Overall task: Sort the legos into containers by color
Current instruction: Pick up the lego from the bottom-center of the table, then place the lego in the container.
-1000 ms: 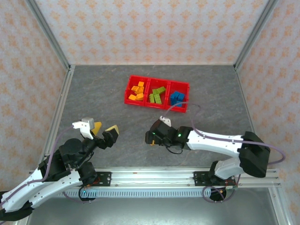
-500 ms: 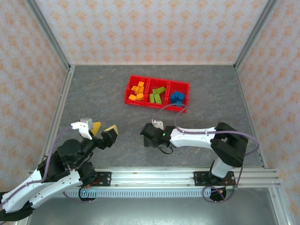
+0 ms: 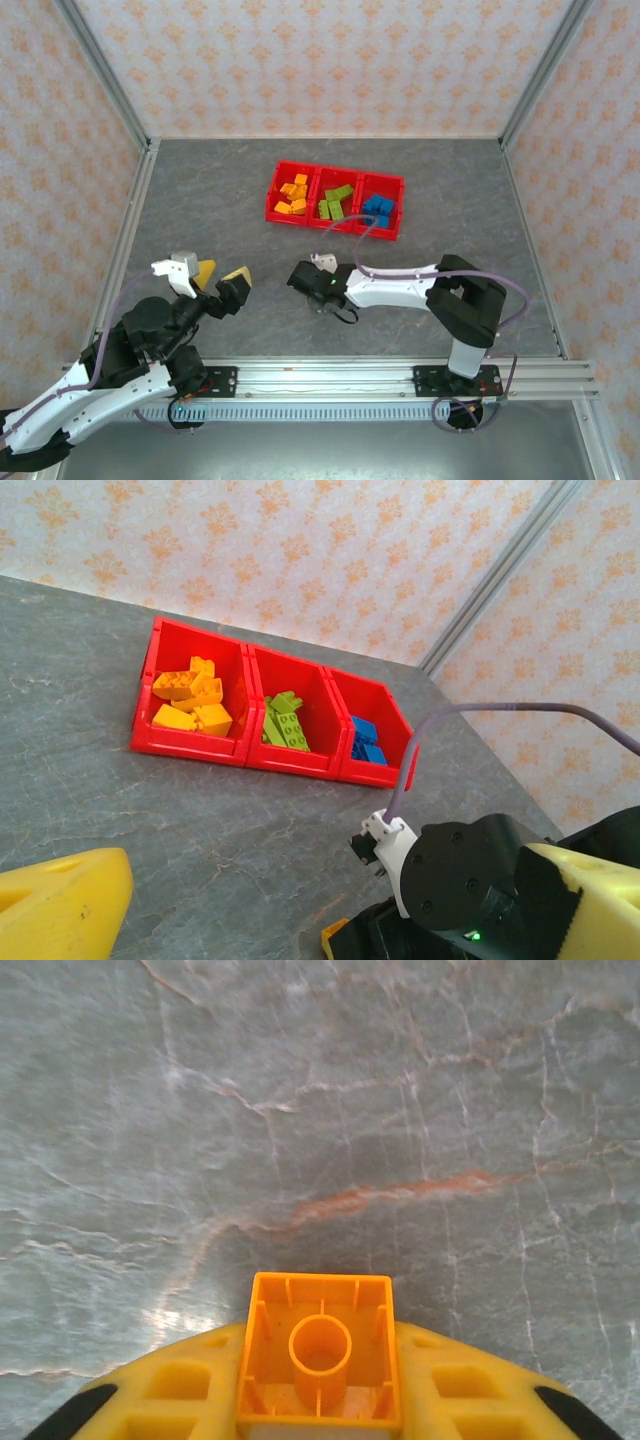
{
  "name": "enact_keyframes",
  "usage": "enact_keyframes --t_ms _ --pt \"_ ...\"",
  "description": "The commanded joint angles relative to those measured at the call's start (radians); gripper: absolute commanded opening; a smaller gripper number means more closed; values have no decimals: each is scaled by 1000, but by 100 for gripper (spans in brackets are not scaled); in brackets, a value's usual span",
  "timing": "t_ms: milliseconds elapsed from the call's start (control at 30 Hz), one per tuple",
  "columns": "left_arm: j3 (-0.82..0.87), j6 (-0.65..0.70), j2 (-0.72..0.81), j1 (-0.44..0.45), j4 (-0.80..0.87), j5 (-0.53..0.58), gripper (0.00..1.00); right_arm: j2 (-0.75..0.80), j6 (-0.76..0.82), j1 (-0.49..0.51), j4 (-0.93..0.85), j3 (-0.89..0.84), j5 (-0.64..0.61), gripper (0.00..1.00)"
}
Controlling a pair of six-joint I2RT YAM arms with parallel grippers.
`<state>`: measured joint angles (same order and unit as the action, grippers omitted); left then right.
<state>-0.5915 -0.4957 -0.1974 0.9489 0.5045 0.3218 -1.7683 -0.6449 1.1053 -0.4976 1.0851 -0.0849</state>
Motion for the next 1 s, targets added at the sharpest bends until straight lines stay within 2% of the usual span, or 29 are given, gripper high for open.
enact_keyframes --t_ms 0,167,233,333,433,667,833,967 --pt "12 14 4 -4 -15 -1 99 -20 74 4 -66 89 -48 26" --pt "13 11 3 -5 -16 1 99 -29 152 -9 -122 233 -100 22" --pt "13 11 3 -4 -17 1 99 -36 194 -36 -123 297 -122 23" --pt "12 11 -3 -5 -15 2 99 -85 261 -101 -127 411 -88 23" --pt "12 11 -8 -5 -13 2 99 -156 327 -156 -131 530 -82 23" --pt "10 9 -15 -4 -10 5 99 -371 445 -279 -83 832 24 22" --pt "11 8 -14 -4 -7 12 99 -581 488 -346 -165 1127 62 23" --pt "10 6 -13 -4 -5 18 99 -652 500 -384 -157 1210 91 27"
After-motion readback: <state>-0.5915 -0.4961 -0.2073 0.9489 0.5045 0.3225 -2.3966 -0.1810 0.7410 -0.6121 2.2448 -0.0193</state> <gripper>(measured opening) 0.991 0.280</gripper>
